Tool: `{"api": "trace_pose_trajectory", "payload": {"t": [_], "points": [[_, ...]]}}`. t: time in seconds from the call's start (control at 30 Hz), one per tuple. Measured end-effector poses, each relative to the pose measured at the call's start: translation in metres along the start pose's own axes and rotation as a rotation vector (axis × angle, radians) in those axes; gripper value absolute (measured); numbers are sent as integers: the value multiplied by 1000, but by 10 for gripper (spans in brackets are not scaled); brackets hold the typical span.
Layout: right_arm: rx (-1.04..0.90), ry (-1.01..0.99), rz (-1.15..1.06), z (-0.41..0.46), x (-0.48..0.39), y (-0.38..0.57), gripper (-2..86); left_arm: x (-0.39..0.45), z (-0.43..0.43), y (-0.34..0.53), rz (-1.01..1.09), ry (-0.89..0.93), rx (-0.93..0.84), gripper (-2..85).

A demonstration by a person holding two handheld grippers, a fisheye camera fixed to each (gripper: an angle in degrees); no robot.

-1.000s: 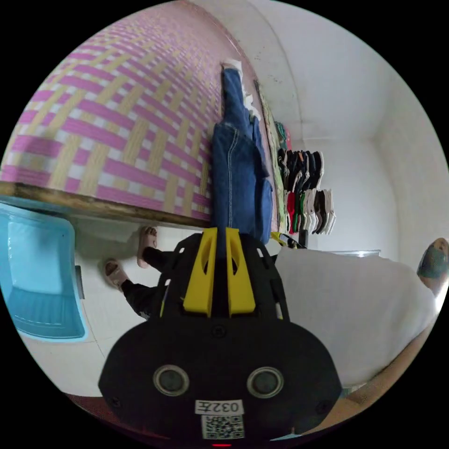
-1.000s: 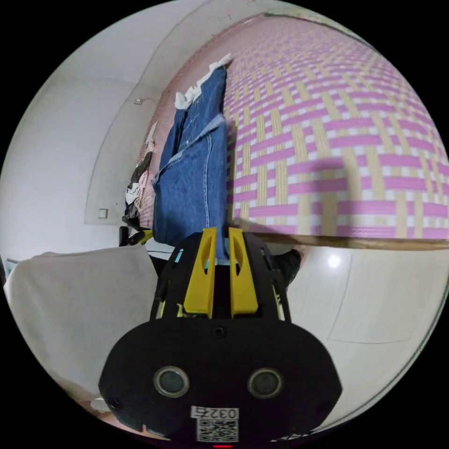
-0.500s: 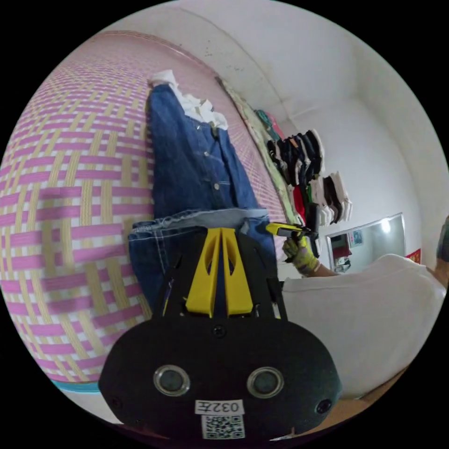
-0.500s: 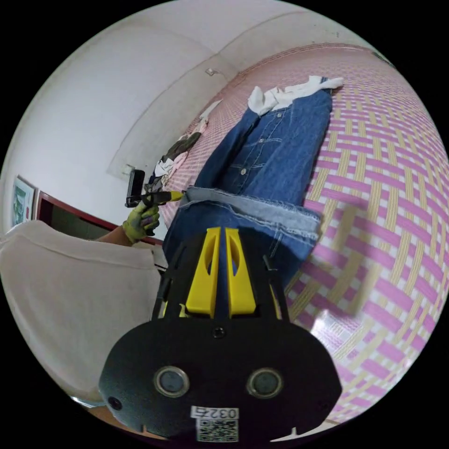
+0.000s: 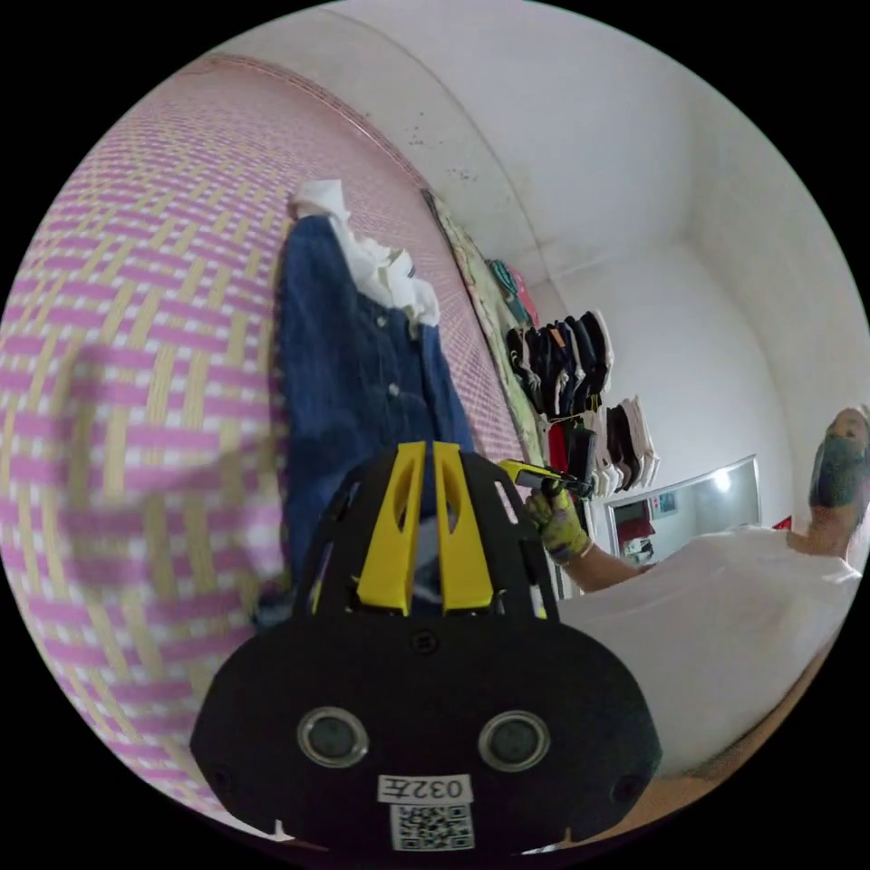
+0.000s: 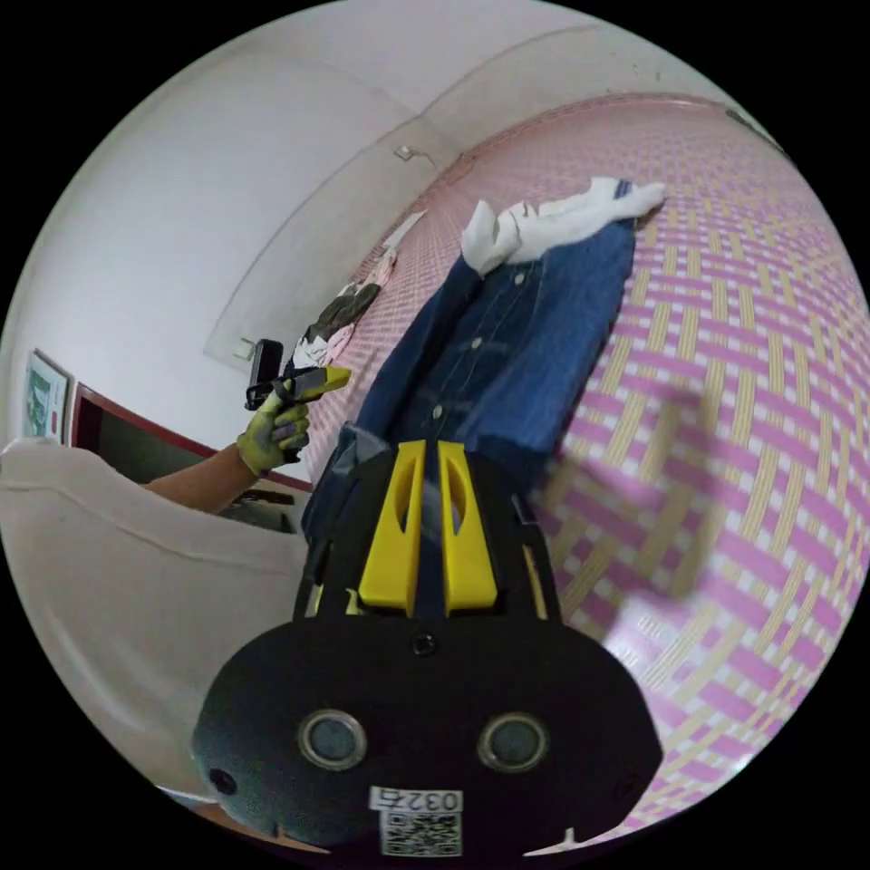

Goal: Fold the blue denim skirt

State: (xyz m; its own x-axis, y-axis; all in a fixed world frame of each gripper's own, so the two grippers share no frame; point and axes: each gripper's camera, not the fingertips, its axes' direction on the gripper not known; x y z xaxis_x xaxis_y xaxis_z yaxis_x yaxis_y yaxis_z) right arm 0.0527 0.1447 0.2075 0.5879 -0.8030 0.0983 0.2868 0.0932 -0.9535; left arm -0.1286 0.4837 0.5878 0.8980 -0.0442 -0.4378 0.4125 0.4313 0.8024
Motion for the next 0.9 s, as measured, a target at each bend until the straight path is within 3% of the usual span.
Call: {"api": "trace_pose_trajectory", "payload": {"t": [0.23, 0.47, 0.57, 0.9], "points": [[59, 245, -76, 27, -27, -114, 58, -20, 114, -188, 19, 111, -122, 42], [39, 463, -80, 61, -20, -195, 70, -40, 200, -315, 29, -62, -169, 75], [44, 523, -99, 70, -17, -220, 82, -48, 223, -340, 33, -140, -182, 83], [-35, 626, -45, 98, 21, -260, 64, -62, 258, -352, 46, -135, -150, 33]]}}
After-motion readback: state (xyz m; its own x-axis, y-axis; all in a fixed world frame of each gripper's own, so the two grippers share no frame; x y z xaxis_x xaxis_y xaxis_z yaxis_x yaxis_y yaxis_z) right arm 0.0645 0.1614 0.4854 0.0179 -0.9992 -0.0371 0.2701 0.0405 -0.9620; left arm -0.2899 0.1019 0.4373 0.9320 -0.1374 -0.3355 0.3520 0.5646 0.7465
